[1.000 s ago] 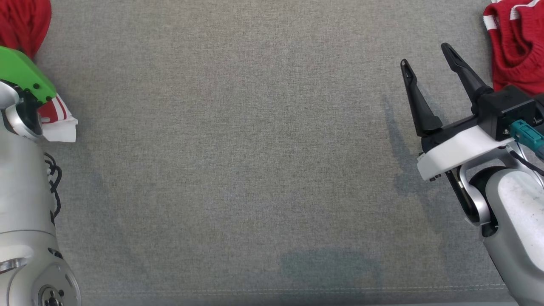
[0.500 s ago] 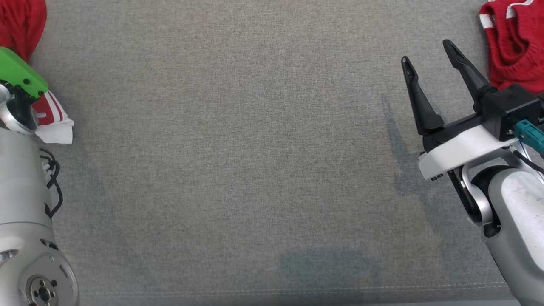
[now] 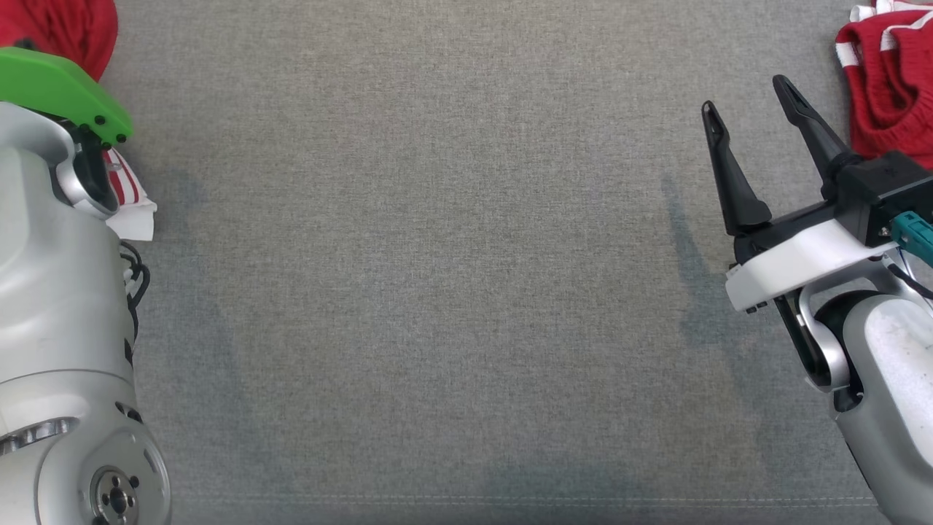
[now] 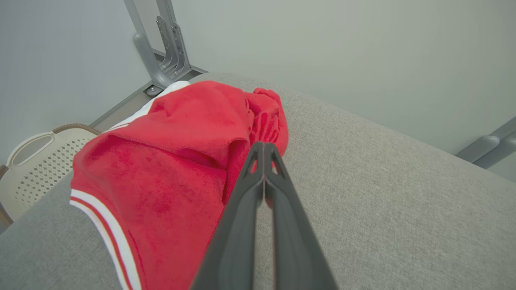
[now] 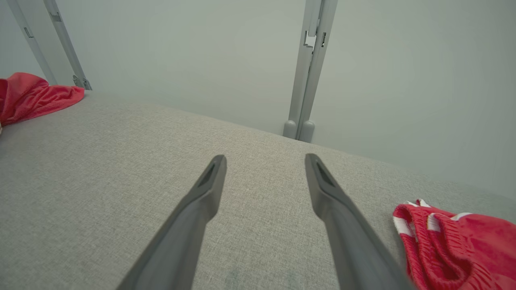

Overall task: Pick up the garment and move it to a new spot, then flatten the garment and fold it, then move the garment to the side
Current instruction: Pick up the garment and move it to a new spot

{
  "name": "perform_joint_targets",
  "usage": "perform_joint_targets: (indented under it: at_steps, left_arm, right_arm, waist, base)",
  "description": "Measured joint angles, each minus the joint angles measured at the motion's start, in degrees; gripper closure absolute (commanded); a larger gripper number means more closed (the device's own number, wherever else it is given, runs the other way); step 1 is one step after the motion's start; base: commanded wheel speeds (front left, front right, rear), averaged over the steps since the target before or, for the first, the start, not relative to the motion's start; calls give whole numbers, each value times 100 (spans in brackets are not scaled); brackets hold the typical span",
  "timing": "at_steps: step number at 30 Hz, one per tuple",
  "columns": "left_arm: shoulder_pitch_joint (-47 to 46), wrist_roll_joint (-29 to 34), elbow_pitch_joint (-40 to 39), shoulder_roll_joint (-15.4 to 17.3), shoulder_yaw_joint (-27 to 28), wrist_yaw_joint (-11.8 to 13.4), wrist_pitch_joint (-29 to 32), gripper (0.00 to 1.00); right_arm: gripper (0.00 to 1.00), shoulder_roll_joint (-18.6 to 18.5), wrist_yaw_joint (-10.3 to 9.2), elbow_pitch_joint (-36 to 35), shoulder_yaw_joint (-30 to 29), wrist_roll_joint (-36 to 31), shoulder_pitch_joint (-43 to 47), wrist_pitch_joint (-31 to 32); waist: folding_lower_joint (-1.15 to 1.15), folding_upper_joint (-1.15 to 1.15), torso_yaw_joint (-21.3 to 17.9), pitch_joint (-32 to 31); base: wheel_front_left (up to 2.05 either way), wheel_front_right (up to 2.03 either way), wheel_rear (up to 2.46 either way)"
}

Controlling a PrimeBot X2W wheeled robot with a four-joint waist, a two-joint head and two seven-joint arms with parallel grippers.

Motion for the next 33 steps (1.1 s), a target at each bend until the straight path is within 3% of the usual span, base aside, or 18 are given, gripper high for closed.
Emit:
perform_joint_targets:
  at_steps: [9,11,12,24,33]
  left_arm:
    - [87,152,-278,-119,-528,-452,-1199,100]
    - [177,185,-323,-122,-636,-542,-1455,19]
    - [241,218,-339,-123,-711,-598,-1533,0]
    - [1227,-45,-770,-144,-1196,-1100,-1500,0]
    - [2288,-528,-1457,-129,-1648,-1168,-1481,0]
  right_arm:
    - [0,98,-1,169,-9,66,123,-149]
    - [0,145,-1,225,-9,73,130,-198]
    - [0,159,-1,249,-9,92,130,-204]
    - [0,399,-16,677,-42,280,346,-641]
    - [0,672,-18,948,-158,428,573,-959]
  waist:
    - [0,0,111,-280]
    - [0,0,127,-356]
    - [0,0,133,-398]
    - [0,0,150,-1046]
    - [0,0,98,-1630]
  base:
    - [0,0,0]
    - [0,0,0]
    - [0,0,0]
    - [0,0,0]
    - [0,0,0]
